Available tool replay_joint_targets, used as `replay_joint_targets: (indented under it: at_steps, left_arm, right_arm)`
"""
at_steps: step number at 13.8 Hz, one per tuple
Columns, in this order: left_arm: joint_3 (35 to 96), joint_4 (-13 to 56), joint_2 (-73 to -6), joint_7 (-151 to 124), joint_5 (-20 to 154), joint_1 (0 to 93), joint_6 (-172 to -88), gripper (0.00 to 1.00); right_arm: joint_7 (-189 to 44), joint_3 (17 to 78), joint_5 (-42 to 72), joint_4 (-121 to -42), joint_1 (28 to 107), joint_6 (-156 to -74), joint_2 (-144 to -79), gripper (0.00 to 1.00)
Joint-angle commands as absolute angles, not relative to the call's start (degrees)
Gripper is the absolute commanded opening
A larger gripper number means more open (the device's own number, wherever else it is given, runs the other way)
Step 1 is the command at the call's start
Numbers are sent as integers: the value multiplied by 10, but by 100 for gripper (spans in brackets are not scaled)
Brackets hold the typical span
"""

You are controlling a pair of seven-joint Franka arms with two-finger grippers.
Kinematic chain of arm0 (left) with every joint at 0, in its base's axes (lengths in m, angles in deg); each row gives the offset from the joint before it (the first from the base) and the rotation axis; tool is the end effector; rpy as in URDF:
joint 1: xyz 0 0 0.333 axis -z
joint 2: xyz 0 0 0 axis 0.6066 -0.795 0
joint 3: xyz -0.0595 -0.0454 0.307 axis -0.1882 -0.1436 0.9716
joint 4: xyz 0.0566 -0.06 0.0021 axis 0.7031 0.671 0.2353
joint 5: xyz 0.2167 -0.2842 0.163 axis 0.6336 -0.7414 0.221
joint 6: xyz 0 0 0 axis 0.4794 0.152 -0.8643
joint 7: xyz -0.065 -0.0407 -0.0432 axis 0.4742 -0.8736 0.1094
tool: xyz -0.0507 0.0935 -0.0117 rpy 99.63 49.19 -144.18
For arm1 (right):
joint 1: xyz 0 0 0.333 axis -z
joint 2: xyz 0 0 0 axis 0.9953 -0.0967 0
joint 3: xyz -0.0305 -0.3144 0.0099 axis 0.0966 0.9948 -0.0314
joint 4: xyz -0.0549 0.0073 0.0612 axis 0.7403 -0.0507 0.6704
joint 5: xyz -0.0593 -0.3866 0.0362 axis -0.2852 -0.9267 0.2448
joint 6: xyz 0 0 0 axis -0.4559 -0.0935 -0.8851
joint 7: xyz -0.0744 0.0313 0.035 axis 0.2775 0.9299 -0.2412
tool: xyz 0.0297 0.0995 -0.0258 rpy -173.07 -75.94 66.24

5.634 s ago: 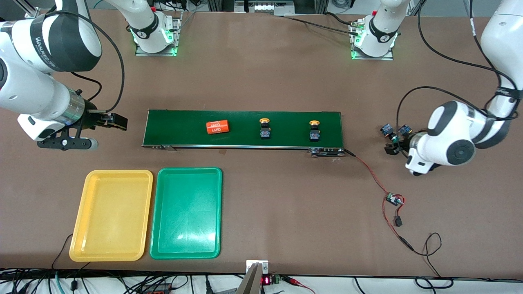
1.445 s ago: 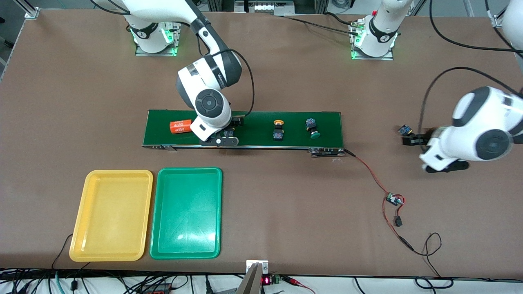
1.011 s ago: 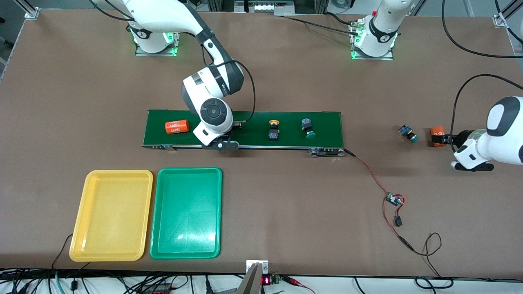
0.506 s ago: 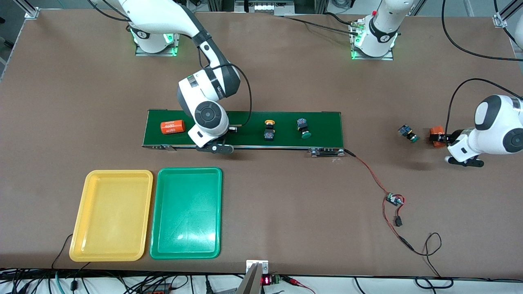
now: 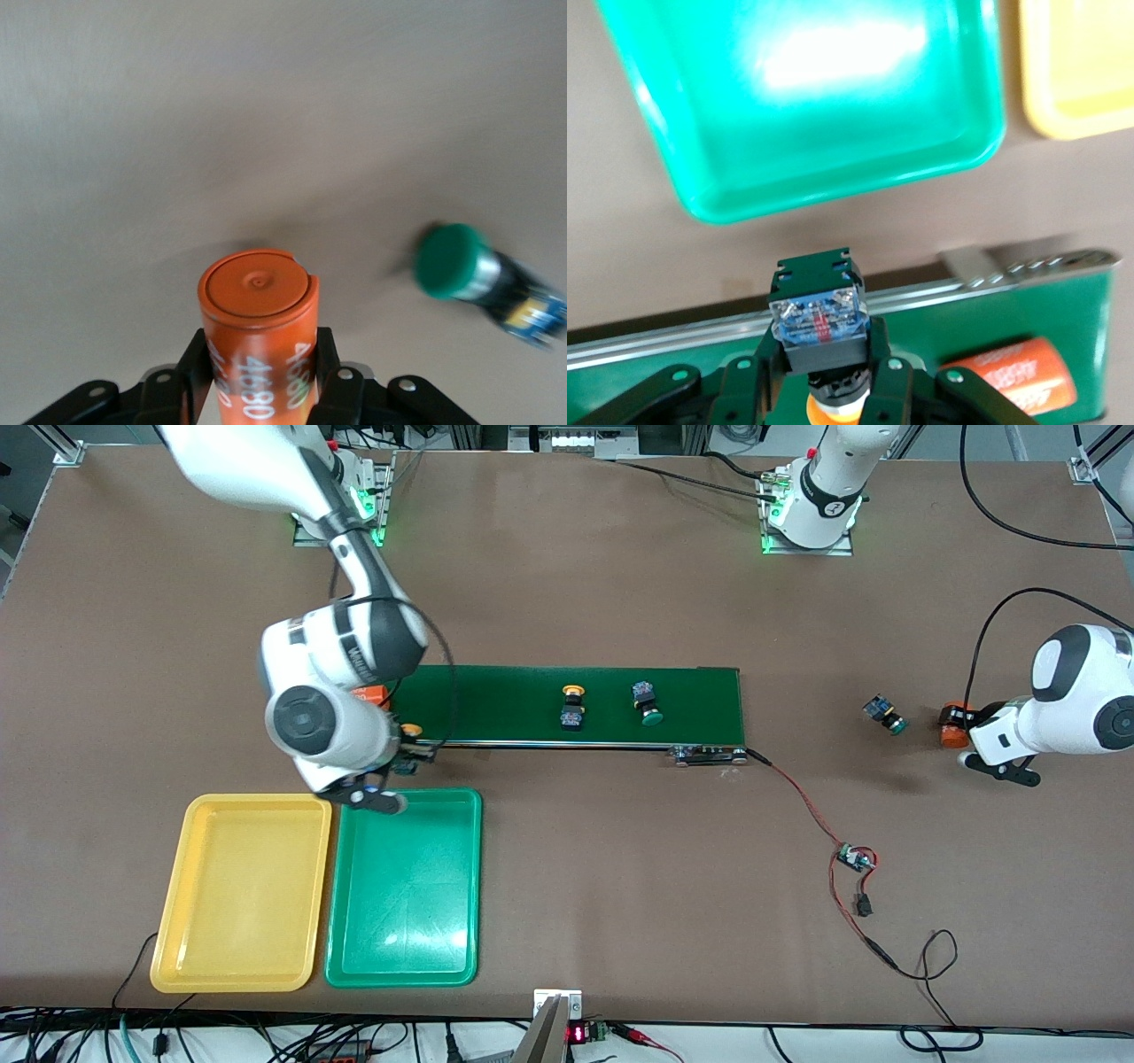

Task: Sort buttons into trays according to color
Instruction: 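Drop the yellow button into the yellow tray while the left gripper grasps a cylinder, then place the orange cylinder on the belt while the right gripper returns to the belt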

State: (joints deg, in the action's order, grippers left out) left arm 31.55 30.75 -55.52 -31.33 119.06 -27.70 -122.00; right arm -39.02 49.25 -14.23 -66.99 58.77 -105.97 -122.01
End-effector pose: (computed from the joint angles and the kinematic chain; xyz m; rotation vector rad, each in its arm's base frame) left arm 0.5496 0.1925 0.2093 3.0348 -0.5462 -0.5572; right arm 0.6449 0.2423 0.3250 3.0867 -0.3273 -0.3061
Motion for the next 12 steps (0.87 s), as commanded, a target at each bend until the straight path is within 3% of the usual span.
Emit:
replay_joint_targets:
  at_steps: [1, 4, 9, 12]
  left_arm:
    - [209, 300, -538, -396, 1189, -299, -1144, 18]
    - [127, 302, -550, -468, 1183, -280, -1124, 18]
    - [120, 300, -561, -539, 1144, -114, -1173, 16]
    - [131, 301, -564, -539, 1144, -27, -1230, 16]
  right_arm:
    - [-425, 486, -158, -645, 633, -1079, -1255, 16]
    - [-476, 486, -207, -640, 684, -1132, -1283, 16]
    - [-508, 489, -242, -634, 733, -1253, -1341, 16]
    - [-517, 489, -241, -634, 744, -1282, -1352, 16]
